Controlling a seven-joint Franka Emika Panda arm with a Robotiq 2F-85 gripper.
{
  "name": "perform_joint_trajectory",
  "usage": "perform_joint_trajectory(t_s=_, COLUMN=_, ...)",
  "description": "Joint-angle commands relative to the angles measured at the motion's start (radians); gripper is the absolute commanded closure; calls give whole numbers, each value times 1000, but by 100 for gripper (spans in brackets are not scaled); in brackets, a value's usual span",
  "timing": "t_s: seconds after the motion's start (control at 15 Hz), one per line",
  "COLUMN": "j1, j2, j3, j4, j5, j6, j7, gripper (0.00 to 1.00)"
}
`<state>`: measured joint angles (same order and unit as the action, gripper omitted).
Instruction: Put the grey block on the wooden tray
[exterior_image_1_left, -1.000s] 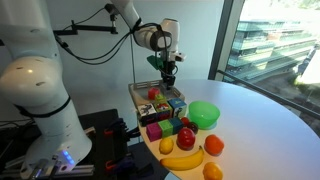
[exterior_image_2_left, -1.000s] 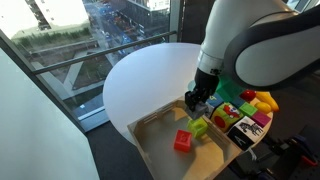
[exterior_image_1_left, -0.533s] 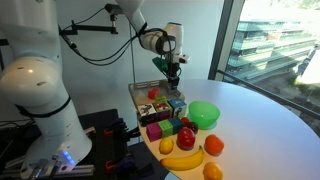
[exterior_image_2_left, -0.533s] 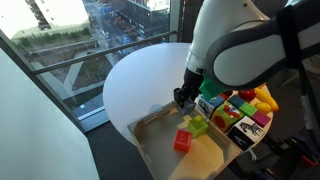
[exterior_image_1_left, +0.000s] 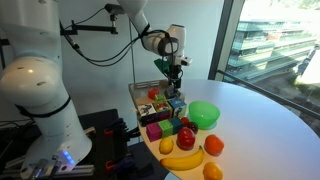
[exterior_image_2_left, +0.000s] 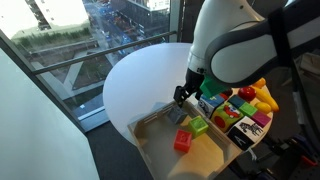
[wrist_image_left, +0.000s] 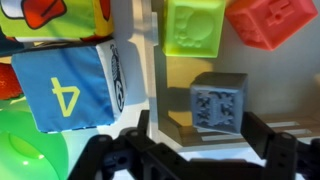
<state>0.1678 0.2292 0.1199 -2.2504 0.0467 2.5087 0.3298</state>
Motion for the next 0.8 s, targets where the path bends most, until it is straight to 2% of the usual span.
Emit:
perform_joint_trajectory(t_s=0.0, j1=1, j2=-42, j3=-14, j4=6, j5=-6, j6=-95, j7=0, gripper=0)
perform_joint_trajectory(t_s=0.33, j1=-14, j2=-113, j3=-27, j4=-11, j5=-19, j6=-265, j7=-9, gripper=0)
perform_joint_trajectory(t_s=0.73, j1=-42, j2=-211, j3=-50, j4=-44, j5=-97, j6=-401, j7=3, gripper=0)
